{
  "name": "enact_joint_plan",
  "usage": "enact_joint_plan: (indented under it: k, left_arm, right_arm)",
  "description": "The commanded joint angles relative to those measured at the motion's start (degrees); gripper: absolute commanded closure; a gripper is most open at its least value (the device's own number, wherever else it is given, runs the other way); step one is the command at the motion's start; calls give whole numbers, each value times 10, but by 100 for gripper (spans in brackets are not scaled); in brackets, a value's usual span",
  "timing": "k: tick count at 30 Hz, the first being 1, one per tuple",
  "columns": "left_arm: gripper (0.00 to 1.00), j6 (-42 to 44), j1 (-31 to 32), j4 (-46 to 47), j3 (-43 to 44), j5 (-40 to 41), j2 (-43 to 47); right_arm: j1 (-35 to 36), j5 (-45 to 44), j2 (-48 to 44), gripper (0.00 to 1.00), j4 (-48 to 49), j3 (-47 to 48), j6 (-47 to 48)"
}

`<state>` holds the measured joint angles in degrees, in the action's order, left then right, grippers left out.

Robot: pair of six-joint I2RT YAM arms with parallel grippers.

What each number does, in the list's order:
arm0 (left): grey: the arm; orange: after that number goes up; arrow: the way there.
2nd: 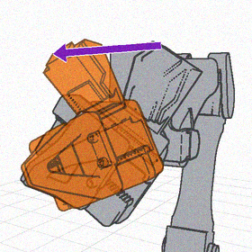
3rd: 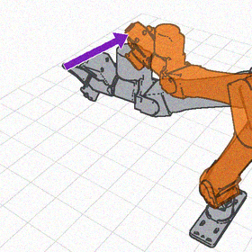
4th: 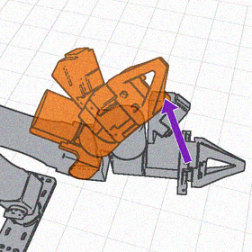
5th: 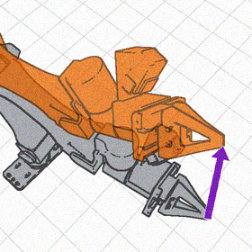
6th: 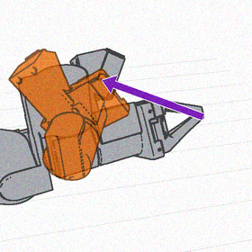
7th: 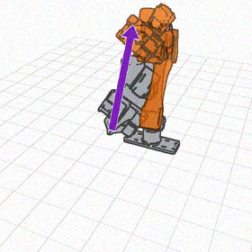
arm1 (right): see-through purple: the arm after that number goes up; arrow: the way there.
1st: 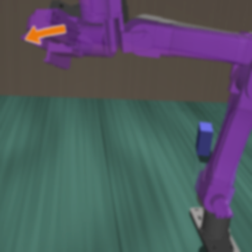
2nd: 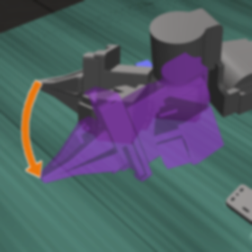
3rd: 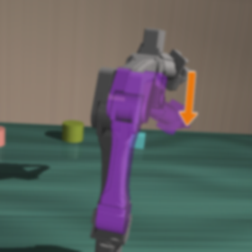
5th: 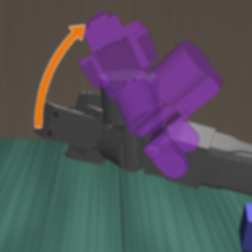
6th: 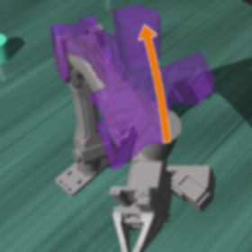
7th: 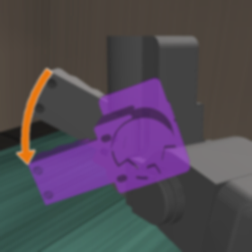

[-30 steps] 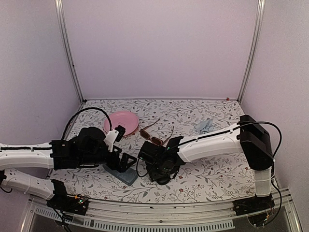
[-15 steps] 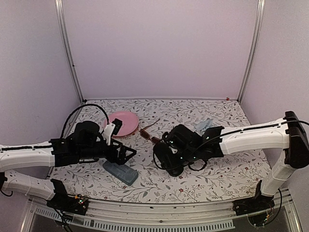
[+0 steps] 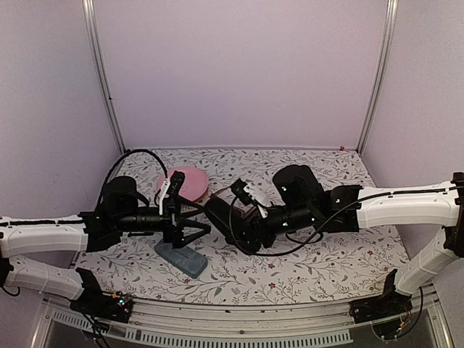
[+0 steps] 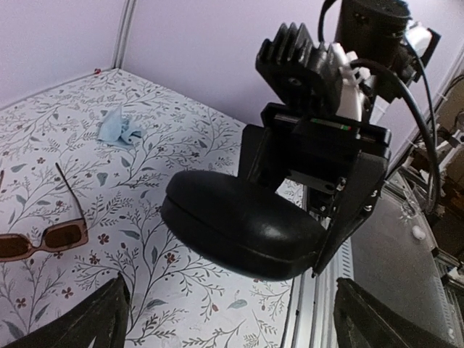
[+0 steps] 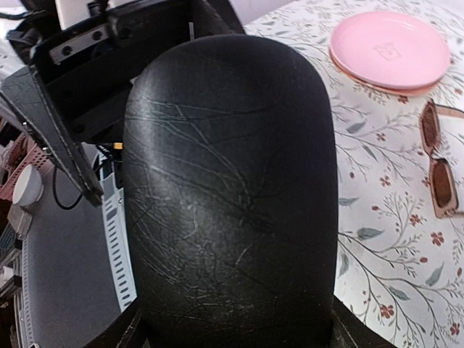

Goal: Organize the sunglasses
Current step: Pass from the right arm to the left

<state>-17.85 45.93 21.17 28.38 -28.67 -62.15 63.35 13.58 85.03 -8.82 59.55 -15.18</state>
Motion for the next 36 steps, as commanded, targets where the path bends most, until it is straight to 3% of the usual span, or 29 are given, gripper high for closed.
enact_joint_plan:
  k: [1, 10, 21, 27, 31, 36]
  left_arm:
    - [1, 41, -5, 62, -7, -83, -2]
    - [1, 38, -3, 96, 2, -162, -13]
    - [6, 24, 3, 108, 19, -175, -50]
    - [19, 17, 4, 113, 20, -182, -63]
    - [36, 19, 4, 113, 22, -191, -75]
    - [50, 13, 4, 128, 24, -206, -82]
  right_arm:
    - [0, 92, -10, 53, 77, -1, 49]
    - [0, 180, 9, 54, 126, 2, 57]
    - [0, 201, 38, 55, 140, 4, 50]
    - [0, 200, 40, 55, 143, -2, 47]
    - [0, 197, 42, 54, 147, -6, 45]
    - [-1, 205, 57, 53, 146, -4, 39]
